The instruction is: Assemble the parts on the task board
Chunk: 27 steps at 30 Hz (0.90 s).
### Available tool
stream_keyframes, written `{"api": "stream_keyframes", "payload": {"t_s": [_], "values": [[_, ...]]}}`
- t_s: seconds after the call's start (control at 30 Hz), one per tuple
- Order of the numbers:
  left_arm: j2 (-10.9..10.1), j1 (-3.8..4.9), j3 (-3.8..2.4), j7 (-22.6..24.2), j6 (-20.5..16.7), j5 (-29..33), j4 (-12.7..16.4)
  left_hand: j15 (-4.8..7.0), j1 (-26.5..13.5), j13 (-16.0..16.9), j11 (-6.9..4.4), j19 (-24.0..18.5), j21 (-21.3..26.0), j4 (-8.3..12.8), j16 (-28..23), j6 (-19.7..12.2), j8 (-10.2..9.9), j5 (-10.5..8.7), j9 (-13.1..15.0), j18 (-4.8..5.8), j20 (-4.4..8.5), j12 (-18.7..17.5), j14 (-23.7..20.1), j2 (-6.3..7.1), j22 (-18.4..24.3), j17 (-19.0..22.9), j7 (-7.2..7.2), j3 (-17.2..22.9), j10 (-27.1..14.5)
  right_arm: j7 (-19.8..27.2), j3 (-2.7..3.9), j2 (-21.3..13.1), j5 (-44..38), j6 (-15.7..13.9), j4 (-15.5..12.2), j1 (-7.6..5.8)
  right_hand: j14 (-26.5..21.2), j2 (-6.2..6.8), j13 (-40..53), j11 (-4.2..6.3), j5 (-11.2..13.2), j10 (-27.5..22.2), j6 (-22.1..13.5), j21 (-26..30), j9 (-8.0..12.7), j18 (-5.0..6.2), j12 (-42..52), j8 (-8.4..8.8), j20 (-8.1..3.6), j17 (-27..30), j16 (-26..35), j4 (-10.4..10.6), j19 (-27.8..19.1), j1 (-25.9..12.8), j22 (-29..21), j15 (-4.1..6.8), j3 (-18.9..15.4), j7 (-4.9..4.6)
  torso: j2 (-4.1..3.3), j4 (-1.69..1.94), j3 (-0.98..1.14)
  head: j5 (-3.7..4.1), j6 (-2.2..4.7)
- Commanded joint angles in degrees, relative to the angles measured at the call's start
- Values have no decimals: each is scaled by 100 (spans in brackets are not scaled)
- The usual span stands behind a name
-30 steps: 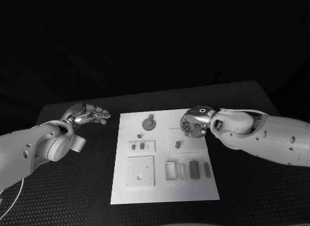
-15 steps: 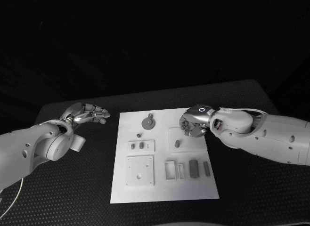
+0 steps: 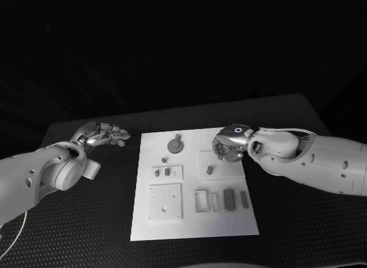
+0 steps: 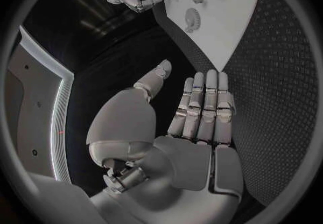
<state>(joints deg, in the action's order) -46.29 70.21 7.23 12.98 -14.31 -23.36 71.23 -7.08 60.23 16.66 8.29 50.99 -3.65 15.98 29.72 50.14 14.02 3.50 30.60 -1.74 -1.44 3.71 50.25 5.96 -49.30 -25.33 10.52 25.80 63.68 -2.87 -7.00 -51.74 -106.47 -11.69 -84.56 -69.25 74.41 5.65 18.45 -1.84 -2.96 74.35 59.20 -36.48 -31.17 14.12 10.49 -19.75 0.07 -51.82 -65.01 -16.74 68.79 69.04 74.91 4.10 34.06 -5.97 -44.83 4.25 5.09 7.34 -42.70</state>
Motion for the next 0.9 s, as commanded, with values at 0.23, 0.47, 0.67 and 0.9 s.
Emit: {"api": "stream_keyframes", "payload": {"t_s": [0.23,0.47,0.67,0.9], "values": [[14,6,-2,54,25,33,1,-36,-8,-8,-12,-7,-17,13,-40,-43,21,-25,-9,-34,-29,18,16,-51,12,-11,-12,1,-31,-226,-75,-31,-327,232,29,124,18,-87,34,45,-42,159,138,-112,-47,88,11,-61,-75,-101,-149,-21,128,232,137,86,-22,38,6,-4,7,16,-7],[16,5,-2,53,22,33,2,-36,-7,-9,-12,-6,-18,13,-42,-43,22,-25,-10,-34,-30,19,17,-50,14,-15,-12,1,-30,-222,-74,-36,-337,74,-12,129,12,-62,27,58,-42,204,175,-150,-61,88,-1,-67,-90,-137,-196,-20,147,254,138,100,-21,54,1,-2,5,23,0],[25,4,-2,56,28,33,-1,-36,-5,-10,-12,-6,-18,14,-45,-43,23,-25,-11,-34,-30,19,18,-50,17,-18,-12,1,-30,-233,-72,-46,-344,-113,-64,128,18,-27,25,71,-41,260,214,-194,-81,88,-4,-77,-103,-172,-248,-19,168,252,141,112,-31,69,0,1,6,36,2],[28,4,-2,55,31,33,-11,-37,-5,-11,-12,-6,-19,13,-48,-44,24,-24,-12,-35,-31,19,20,-50,20,-22,-12,1,-31,-235,-68,-57,-323,-132,-75,126,16,13,27,84,-41,307,245,-225,-100,88,-3,-86,-111,-192,-278,-19,172,240,141,124,-42,83,0,5,2,47,9]]}}
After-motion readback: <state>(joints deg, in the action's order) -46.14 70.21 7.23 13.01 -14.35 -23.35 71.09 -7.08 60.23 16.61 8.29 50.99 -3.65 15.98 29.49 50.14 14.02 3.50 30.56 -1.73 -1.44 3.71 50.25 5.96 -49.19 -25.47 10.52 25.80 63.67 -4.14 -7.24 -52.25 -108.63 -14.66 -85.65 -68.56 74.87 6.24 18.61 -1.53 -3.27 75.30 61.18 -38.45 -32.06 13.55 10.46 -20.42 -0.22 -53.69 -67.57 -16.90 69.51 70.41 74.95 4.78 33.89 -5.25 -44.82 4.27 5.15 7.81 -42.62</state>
